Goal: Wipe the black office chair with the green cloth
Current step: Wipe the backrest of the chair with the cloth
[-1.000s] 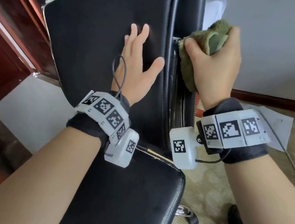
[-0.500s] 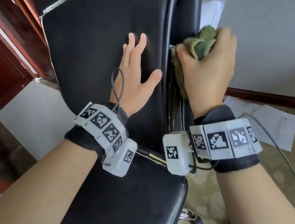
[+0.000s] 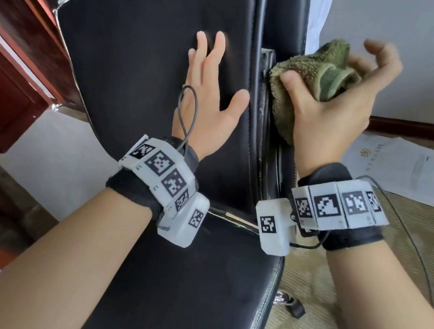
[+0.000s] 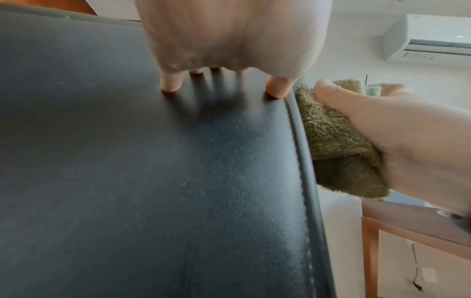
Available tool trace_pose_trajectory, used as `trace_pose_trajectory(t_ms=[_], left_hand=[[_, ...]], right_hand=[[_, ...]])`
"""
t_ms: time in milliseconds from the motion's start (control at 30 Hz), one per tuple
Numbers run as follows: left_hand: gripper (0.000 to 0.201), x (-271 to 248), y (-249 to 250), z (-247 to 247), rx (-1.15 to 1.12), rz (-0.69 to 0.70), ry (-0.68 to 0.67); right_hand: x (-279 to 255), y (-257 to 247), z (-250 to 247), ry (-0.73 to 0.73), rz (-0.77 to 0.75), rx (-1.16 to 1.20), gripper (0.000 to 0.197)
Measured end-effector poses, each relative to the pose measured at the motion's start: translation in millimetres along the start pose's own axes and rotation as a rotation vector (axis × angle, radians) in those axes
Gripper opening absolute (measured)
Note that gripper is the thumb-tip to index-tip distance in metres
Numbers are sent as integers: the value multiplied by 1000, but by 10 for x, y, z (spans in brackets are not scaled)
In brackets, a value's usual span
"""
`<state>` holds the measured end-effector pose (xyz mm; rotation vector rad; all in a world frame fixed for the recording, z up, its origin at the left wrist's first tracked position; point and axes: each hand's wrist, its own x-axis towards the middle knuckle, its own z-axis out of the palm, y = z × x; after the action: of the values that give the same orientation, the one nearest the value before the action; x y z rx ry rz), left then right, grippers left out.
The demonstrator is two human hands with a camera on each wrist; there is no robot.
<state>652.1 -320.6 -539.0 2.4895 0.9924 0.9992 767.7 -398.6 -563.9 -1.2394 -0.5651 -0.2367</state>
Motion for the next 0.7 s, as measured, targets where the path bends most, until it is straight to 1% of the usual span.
trace_pose_trajectory(t_ms=[67,133,200,267,367,433,467,500,567,633,667,700], left_hand=[[79,1,-3,1,-4,0,1],[79,-3,-8,-2,-11,-2,1],[79,6,-11,-3,-13,2,2],[79,3,-10,1,-14,2,5],[77,-6,2,-5,-7,4,13],[76,-6,1,-12,4,3,15],[76,-3,-3,-14,8,4,15],[77,0,-6,-18,12,10,15],[78,6,-19,-32,26,24,15],[80,11,-53,-66,58,41,4],[83,16,-79,-89,79,55,-5],[86,18,-102,-111,100,70,-17]], right_hand=[[-10,17,13,13,-96,-74,60],[-43,58,23,-10,-217,-236,49],[-46,101,-1,-29,-303,-388,43],[-72,114,-47,-78,-289,-418,43],[-125,128,-86,-197,-231,-307,44],[-65,153,-84,-233,-131,-163,34],[-9,167,-80,-231,-61,-96,27],[48,157,-80,-223,-22,-53,24],[126,117,-99,-185,-44,-82,30],[153,122,-111,-107,-155,-281,32],[151,136,-99,-90,-200,-367,29],[141,148,-72,-100,-216,-402,25]])
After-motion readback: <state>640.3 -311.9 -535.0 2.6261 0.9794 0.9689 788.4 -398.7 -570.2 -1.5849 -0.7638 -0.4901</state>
